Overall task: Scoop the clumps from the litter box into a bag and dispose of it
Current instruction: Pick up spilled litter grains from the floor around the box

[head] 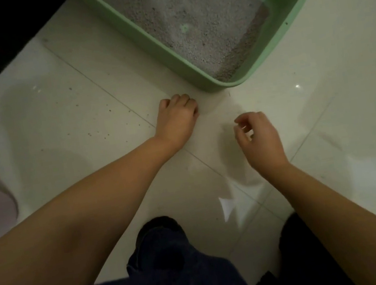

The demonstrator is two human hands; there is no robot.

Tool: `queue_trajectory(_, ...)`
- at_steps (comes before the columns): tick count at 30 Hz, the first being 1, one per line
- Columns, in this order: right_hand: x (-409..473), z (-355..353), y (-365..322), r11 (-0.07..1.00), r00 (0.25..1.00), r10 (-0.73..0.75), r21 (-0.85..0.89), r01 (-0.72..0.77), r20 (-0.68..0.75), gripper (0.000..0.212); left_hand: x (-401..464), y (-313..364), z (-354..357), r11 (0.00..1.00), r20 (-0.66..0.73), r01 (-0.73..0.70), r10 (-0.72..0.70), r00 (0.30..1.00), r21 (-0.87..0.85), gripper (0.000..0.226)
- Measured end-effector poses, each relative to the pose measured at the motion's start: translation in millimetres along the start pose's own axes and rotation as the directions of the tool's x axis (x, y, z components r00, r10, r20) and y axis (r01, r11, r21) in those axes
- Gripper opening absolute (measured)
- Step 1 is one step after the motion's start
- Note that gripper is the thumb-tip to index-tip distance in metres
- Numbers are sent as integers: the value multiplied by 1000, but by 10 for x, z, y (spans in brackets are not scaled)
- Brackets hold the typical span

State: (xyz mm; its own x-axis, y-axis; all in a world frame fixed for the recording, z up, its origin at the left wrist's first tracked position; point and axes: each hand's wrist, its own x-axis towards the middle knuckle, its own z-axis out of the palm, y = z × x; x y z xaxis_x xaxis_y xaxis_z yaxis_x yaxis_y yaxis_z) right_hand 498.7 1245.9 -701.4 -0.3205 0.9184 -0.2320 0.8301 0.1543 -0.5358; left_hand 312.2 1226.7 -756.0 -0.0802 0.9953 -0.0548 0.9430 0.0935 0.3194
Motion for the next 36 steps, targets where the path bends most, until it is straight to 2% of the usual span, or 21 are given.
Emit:
queue_trajectory(3,81,210,94,998,993,36,-56,-30,111,24,66,-44,-14,995,-9,-58,59,998,78,24)
queue_trajectory(6,229,303,30,992,995,-2,-127,15,98,24,103,-77,23,987,37,-123,120,992,99,22)
queue_trajectory(8,300,342,-18,983,996,-25,-180,40,87,23,85,-82,48,990,12,-126,125,992,64,15)
queue_trajectory(10,353,377,-39,976,996,-37,-210,53,80,22,30,-92,17,996,-69,-82,80,994,-26,11)
queue_trajectory(12,373,396,-48,971,996,-46,-232,62,77,21,-58,-109,-102,989,-216,24,-56,975,-147,19)
queue_trajectory(14,375,411,-45,965,995,-67,-249,83,71,21,-100,-95,-377,944,-359,105,-220,907,-312,22)
queue_trajectory(16,389,423,-48,954,994,-79,-283,96,73,23,2,-107,-703,890,-542,94,-353,763,-447,19)
queue_trajectory(18,404,429,-50,944,992,-76,-315,104,99,25,215,-103,-1003,876,-653,25,-379,655,-482,19)
queue_trajectory(19,412,424,-53,938,991,-76,-328,109,114,26,344,-79,-1123,893,-683,-10,-337,648,-450,19)
queue_trajectory(20,418,414,-53,934,989,-78,-339,117,126,27,474,-41,-1224,918,-674,-31,-266,689,-394,20)
queue_trajectory(21,418,388,-63,931,987,-84,-342,126,135,27,598,1,-1293,949,-605,-21,-184,775,-316,20)
queue_trajectory(23,391,290,-129,945,981,-125,-283,163,147,25,796,60,-1295,987,-304,89,-126,944,-133,18)
queue_trajectory(24,362,227,-184,957,975,-169,-213,198,144,23,856,67,-1257,987,-153,147,-156,976,-67,19)
queue_trajectory(25,321,147,-262,961,965,-229,-130,246,130,19,873,50,-1224,981,-65,186,-190,980,-54,22)
queue_trajectory(26,274,49,-359,953,951,-293,-47,299,100,16,840,20,-1205,976,-51,200,-205,978,-84,24)
queue_trajectory(27,230,-73,-477,937,936,-349,26,348,53,13,770,-21,-1192,973,-95,187,-201,975,-133,24)
queue_trajectory(29,226,-346,-714,899,905,-417,108,425,-87,9,579,-128,-1180,971,-275,118,-173,946,-208,24)
queue_trajectory(31,372,-568,-871,881,874,-415,131,456,-252,11,382,-276,-1147,954,-366,114,-214,906,-276,26)
queue_trajectory(33,645,-687,-939,902,881,-333,158,402,-336,17,170,-441,-1103,927,-340,171,-288,895,-334,25)
queue_trajectory(34,787,-709,-956,924,900,-288,153,352,-327,20,52,-514,-1082,912,-311,205,-322,894,-354,23)
queue_trajectory(36,1024,-711,-943,979,958,-192,21,201,-213,25,-185,-652,-1040,874,-266,274,-397,879,-400,18)
